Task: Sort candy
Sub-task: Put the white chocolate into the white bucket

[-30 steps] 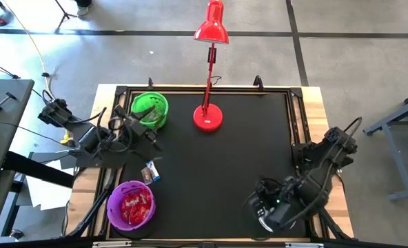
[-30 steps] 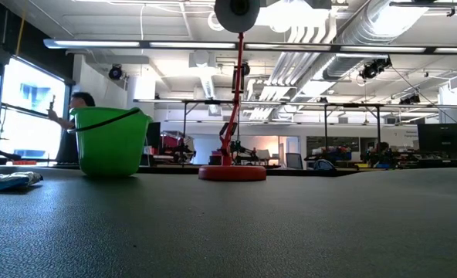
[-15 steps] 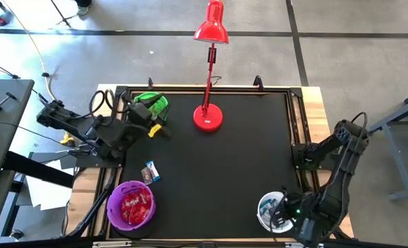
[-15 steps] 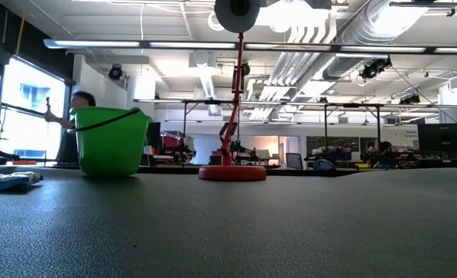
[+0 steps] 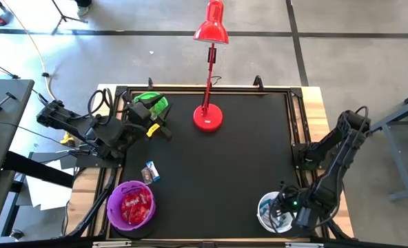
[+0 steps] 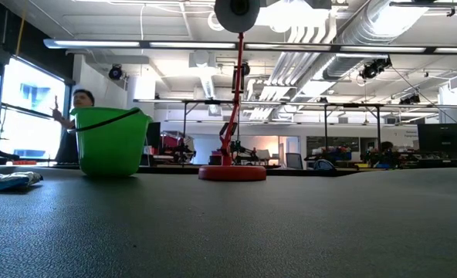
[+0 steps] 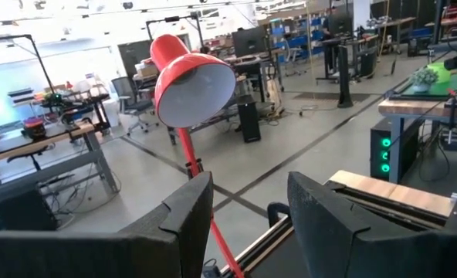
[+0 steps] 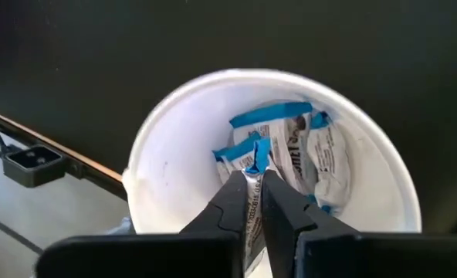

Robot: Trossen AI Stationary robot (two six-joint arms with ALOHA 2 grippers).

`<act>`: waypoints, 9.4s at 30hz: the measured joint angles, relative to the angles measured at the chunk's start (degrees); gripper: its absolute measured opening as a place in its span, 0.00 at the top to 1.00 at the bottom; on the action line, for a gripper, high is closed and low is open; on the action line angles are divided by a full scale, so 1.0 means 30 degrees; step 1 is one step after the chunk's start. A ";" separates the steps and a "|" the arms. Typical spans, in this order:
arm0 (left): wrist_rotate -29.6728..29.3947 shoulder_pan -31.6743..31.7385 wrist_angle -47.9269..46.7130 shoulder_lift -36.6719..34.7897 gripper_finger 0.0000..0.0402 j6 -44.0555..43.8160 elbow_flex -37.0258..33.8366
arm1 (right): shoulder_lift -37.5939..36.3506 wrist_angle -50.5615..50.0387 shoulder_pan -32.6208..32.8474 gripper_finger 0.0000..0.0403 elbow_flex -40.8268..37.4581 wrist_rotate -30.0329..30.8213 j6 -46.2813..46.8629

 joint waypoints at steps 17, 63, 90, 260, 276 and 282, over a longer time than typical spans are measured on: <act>0.0895 -0.0373 -0.3444 0.0007 0.62 -0.2979 0.0003 | -0.0283 0.0572 -0.0564 0.60 -0.0079 -0.1417 -0.2072; 2.0230 0.0911 -2.6984 -0.0288 0.62 -3.2654 -0.5648 | -0.3437 -0.0837 -1.3014 0.71 -0.0049 -0.0720 -1.9109; 2.2527 0.1195 -2.0086 0.0352 0.62 -3.7496 -0.7876 | -0.3423 -0.1014 -1.7550 0.71 -0.0052 0.0872 -2.9567; 1.4069 0.5136 0.8288 0.2062 0.96 -1.4783 -0.7417 | -0.0414 2.5364 -1.8917 0.62 -0.0122 -0.0036 -2.9821; 1.4433 0.5187 0.8845 0.2062 0.96 -1.4783 -0.7424 | -0.0450 2.5225 -1.8924 0.92 -0.0122 0.0131 -2.9649; 1.4550 0.5187 0.8845 0.2062 0.96 -1.4377 -0.7431 | -0.0457 2.5114 -1.8924 0.99 -0.0122 0.0131 -2.9813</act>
